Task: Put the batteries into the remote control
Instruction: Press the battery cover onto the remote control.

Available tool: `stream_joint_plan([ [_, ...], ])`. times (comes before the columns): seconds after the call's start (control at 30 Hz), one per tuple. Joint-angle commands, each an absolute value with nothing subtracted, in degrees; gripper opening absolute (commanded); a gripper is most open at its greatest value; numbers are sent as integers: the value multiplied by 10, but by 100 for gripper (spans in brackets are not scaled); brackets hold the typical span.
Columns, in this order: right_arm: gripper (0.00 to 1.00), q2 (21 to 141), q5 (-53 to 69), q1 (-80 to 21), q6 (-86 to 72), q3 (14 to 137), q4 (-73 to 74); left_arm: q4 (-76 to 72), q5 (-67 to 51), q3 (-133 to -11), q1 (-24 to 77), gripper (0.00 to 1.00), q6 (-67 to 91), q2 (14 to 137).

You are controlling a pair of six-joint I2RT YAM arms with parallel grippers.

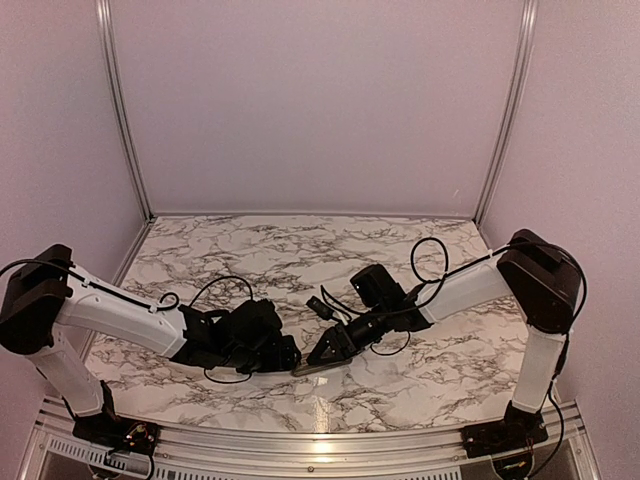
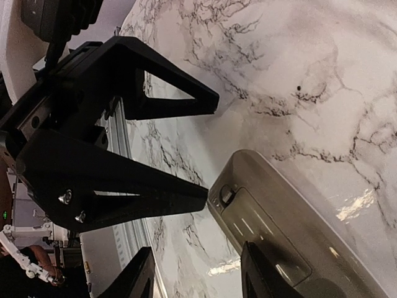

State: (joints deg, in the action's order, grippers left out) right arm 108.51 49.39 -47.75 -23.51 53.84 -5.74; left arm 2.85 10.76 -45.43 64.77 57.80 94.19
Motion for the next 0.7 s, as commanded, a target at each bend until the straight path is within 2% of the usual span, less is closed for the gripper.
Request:
stream_joint_plan([
  [0.0,47,1103,462,-482,-226,548,-29,30,100,-472,651,78,582,956],
  [0.4,63,1101,461,-482,-231,546,-30,65,100,-502,651,75,573,990],
  [0.67,65,1103,460,-482,-234,546,-34,93,107,-503,650,70,588,1000],
])
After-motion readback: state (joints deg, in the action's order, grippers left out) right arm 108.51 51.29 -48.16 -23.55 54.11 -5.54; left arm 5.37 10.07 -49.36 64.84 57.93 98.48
